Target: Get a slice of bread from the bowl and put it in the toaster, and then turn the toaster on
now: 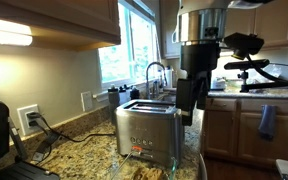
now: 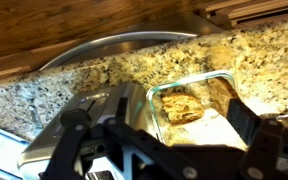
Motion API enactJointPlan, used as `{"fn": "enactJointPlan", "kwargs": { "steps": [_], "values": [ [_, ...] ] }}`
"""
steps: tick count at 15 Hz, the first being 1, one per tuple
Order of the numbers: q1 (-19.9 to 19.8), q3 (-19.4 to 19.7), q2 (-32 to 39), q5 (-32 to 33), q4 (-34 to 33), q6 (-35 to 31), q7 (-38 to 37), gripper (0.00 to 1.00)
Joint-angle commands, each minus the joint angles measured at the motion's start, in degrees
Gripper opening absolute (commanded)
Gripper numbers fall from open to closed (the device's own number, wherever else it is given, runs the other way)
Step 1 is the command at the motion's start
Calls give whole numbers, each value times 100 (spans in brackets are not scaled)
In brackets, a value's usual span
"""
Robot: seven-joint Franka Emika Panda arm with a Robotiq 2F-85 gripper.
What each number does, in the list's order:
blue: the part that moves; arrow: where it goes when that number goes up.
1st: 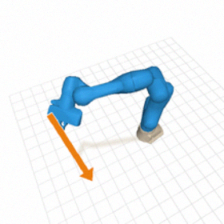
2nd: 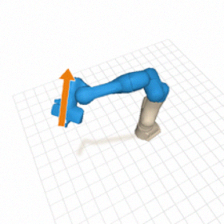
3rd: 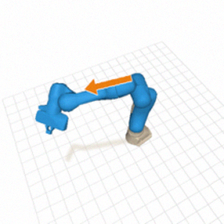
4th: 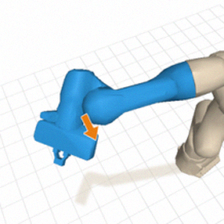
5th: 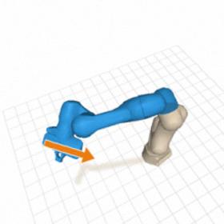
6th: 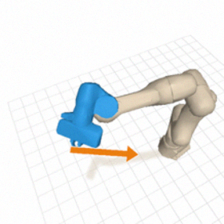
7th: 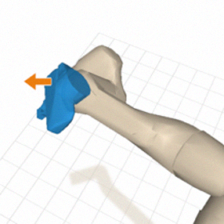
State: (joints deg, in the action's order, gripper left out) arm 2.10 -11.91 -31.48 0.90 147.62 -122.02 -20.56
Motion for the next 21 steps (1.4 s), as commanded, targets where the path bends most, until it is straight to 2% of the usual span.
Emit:
{"fn": "enactJointPlan", "kwargs": {
  "steps": [1, 2, 10, 18, 21],
  "values": [
    [239, -24, -104, -203, 206, -437, 13, 100],
    [117, -12, 41, -58, 85, -279, -7, 100],
    [215, -45, 50, -112, 92, -324, 13, 100],
    [322, -358, 406, -37, -4, -861, -15, 100],
    [371, -427, 774, -73, -7, -1424, 69, 100]
  ]
}}
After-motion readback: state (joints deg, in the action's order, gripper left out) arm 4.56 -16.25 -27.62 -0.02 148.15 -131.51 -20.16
